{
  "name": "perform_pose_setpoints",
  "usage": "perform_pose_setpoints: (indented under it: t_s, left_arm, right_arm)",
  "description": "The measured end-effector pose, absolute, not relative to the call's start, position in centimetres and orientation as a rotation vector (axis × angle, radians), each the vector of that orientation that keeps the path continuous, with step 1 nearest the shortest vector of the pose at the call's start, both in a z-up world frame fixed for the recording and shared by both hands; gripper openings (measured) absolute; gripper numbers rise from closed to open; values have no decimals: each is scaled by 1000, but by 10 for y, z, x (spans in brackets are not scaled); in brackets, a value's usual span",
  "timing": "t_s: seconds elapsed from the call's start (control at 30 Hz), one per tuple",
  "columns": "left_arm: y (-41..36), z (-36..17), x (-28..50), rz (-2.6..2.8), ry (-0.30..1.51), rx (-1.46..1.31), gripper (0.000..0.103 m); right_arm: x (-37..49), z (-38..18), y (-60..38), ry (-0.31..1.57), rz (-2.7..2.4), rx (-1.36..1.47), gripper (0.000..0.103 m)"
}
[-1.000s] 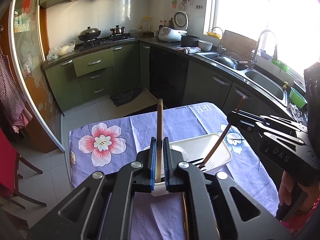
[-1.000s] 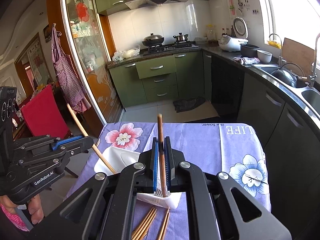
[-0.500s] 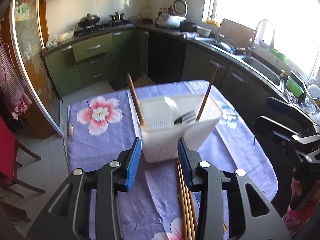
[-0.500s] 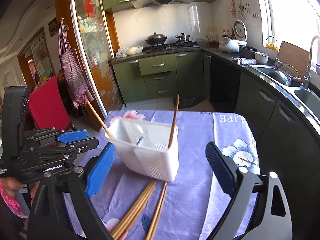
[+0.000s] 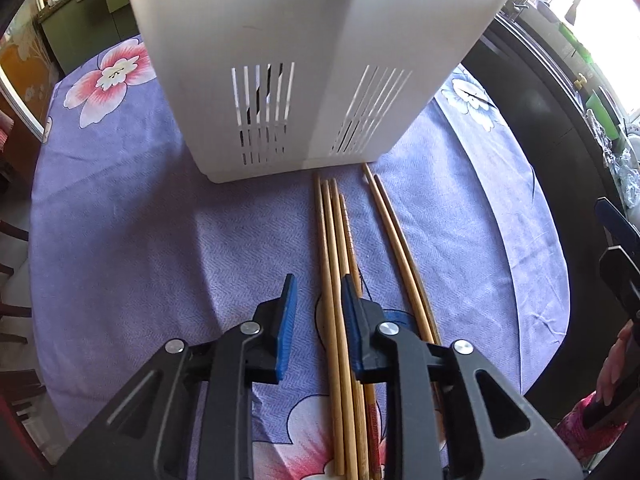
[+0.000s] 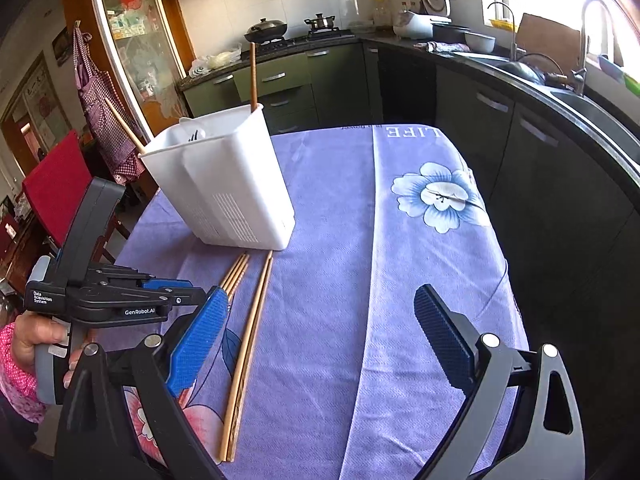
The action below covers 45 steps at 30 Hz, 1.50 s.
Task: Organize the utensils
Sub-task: 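Move both grippers back down to the remaining chopsticks, then grasp another wooden chopstick with the left gripper and lift it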
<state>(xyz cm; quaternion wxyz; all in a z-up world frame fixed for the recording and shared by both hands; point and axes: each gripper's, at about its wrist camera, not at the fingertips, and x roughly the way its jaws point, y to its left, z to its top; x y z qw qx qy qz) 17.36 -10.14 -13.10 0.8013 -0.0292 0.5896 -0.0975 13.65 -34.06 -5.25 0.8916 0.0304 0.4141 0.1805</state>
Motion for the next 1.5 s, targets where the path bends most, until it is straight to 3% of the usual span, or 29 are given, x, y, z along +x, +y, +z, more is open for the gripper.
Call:
perform_pose_setpoints:
  t_s: [0.57, 0.73, 1.27, 1.43, 1.5]
  left_arm:
    - [-125, -143, 192, -164, 1298, 58, 18]
    - [-137, -147, 196, -147, 1309, 85, 7]
    - [-120, -154, 201, -130, 1306, 67, 6]
    - [-85, -143, 182, -123, 1218, -36, 6]
    - [-73, -133, 174, -118, 1163, -68, 6]
  right_arm:
    - [137, -59, -361, 869, 382, 127, 93]
    - [139, -61, -357, 882, 387, 127, 93]
    - [151, -73, -332, 928, 422, 91, 93]
    - [176, -99, -311, 1030, 480, 118, 79]
    - [185, -110, -300, 1068, 498, 119, 68]
